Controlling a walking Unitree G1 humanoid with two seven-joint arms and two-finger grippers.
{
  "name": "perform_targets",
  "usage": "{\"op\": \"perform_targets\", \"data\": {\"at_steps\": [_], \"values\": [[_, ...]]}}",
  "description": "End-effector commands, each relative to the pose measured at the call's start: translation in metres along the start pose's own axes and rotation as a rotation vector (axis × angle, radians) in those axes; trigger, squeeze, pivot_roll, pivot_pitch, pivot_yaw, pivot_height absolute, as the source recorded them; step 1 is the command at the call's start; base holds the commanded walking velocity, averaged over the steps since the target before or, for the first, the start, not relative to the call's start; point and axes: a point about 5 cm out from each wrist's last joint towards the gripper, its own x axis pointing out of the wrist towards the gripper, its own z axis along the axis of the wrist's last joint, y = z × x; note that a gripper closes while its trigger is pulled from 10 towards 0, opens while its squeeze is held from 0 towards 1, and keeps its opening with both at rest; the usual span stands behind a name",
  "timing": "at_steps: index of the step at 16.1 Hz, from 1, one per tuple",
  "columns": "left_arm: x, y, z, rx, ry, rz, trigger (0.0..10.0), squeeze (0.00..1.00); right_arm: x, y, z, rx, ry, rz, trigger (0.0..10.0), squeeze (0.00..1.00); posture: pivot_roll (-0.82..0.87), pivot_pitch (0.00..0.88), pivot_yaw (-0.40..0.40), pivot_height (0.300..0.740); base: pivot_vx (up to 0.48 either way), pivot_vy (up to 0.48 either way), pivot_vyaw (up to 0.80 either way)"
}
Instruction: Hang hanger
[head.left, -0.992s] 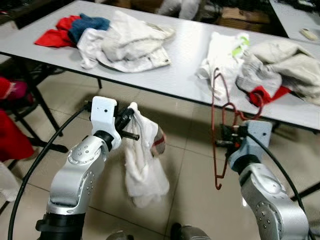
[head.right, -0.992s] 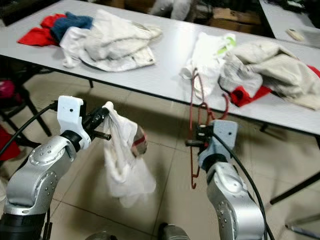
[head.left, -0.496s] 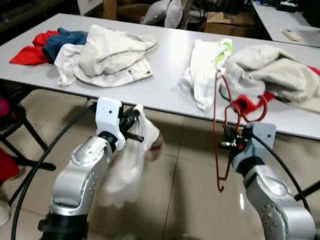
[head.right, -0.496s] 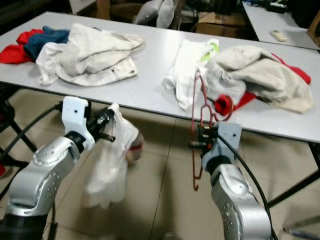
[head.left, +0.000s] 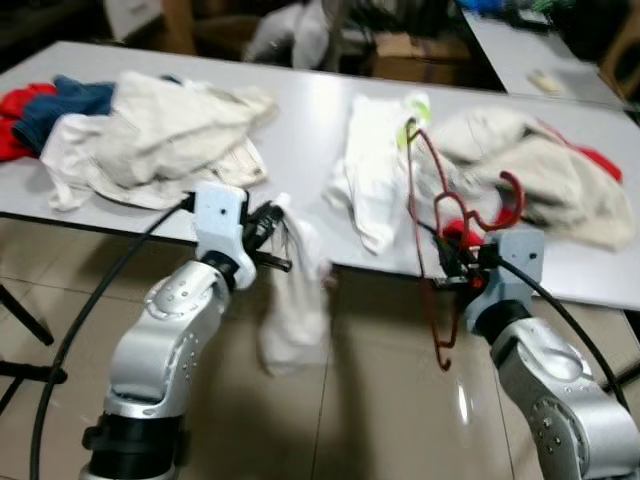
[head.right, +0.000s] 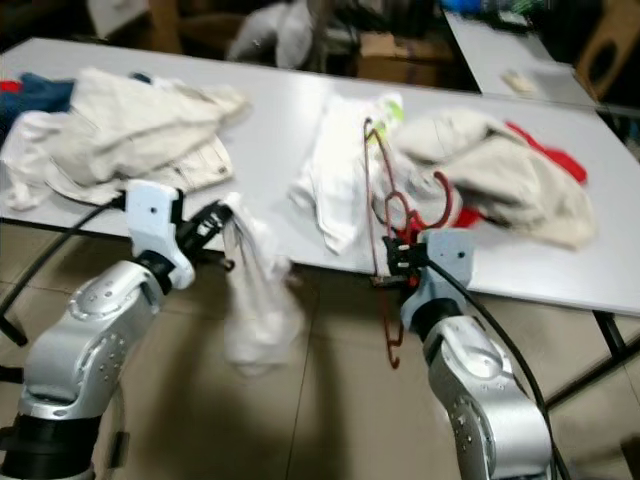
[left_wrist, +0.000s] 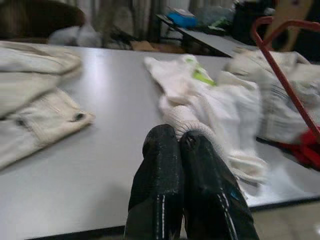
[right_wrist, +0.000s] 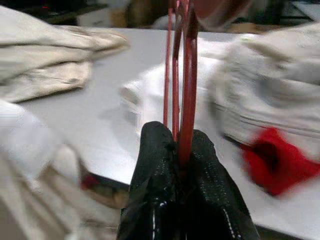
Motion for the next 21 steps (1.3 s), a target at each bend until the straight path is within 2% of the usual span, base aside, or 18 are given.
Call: {"op": "perform_targets", "data": {"at_steps": [1, 4, 8, 11, 16, 21], "values": [[-0.001, 0.001, 0.005, 0.009, -0.022, -0.009, 10.0, 0.00, -0.002, 0.009, 0.001, 0.015, 0.000, 0.055, 10.0, 0.00, -0.03, 0.000, -0.024, 0.740, 0.311, 0.000, 0.00], [-0.002, -0.003, -0.006, 0.009, 0.024, -0.036, 10.0, 0.00, -0.003, 0.010, -0.001, 0.010, 0.009, 0.066, 10.0, 0.00, -0.04, 0.001, -0.024, 0.740, 0.000, 0.000, 0.00], [0.000, -0.003, -0.008, 0.005, 0.016, -0.010, 10.0, 0.00, -0.005, 0.005, -0.006, 0.022, 0.026, 0.008, 10.0, 0.00, -0.05, 0.017, -0.027, 0.740, 0.000, 0.000, 0.00], [0.002, -0.004, -0.009, 0.011, 0.020, -0.005, 10.0, 0.00, -0.006, 0.001, -0.014, 0.041, 0.048, -0.046, 10.0, 0.00, -0.04, 0.016, -0.029, 0.740, 0.000, -0.386, 0.00], [0.004, -0.002, -0.005, 0.056, 0.015, 0.008, 10.0, 0.00, -0.002, -0.001, -0.012, 0.071, 0.038, -0.073, 10.0, 0.00, -0.02, 0.032, -0.032, 0.740, 0.000, -0.393, 0.00], [0.006, -0.003, -0.004, 0.085, 0.028, -0.027, 10.0, 0.00, -0.009, -0.002, -0.021, 0.092, 0.052, -0.125, 10.0, 0.00, -0.02, 0.047, 0.008, 0.740, 0.000, -0.388, 0.00]]}}
